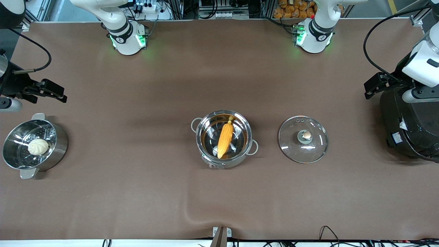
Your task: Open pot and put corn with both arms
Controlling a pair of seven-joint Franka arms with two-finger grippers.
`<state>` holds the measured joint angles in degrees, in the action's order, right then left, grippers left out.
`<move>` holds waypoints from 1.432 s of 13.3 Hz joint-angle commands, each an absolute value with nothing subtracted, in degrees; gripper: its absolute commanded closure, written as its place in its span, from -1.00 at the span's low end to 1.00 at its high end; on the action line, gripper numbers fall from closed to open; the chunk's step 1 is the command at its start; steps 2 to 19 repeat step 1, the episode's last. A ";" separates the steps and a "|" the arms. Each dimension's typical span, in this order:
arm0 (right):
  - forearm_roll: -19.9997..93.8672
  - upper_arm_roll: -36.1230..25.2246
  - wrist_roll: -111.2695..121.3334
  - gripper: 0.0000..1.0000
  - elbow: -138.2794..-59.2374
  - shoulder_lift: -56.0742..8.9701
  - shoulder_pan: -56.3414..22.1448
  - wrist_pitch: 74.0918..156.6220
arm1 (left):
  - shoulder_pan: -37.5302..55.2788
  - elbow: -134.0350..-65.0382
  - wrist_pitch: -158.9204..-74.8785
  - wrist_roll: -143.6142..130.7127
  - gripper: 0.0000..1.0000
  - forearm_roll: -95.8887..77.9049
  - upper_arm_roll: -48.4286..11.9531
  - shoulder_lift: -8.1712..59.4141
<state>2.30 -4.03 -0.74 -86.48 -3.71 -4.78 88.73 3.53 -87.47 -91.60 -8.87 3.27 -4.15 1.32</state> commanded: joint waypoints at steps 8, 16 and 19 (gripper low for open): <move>3.17 -3.08 0.00 -1.00 -85.34 -4.31 -3.52 87.89 | 2.90 -88.51 -92.02 -7.91 -1.00 3.34 -4.39 -0.09; 3.17 -3.08 0.00 -1.00 -85.34 -4.31 -3.52 87.89 | 2.90 -88.51 -92.02 -7.91 -1.00 3.34 -4.39 -0.09; 3.17 -3.08 0.00 -1.00 -85.34 -4.31 -3.52 87.89 | 2.90 -88.51 -92.02 -7.91 -1.00 3.34 -4.39 -0.09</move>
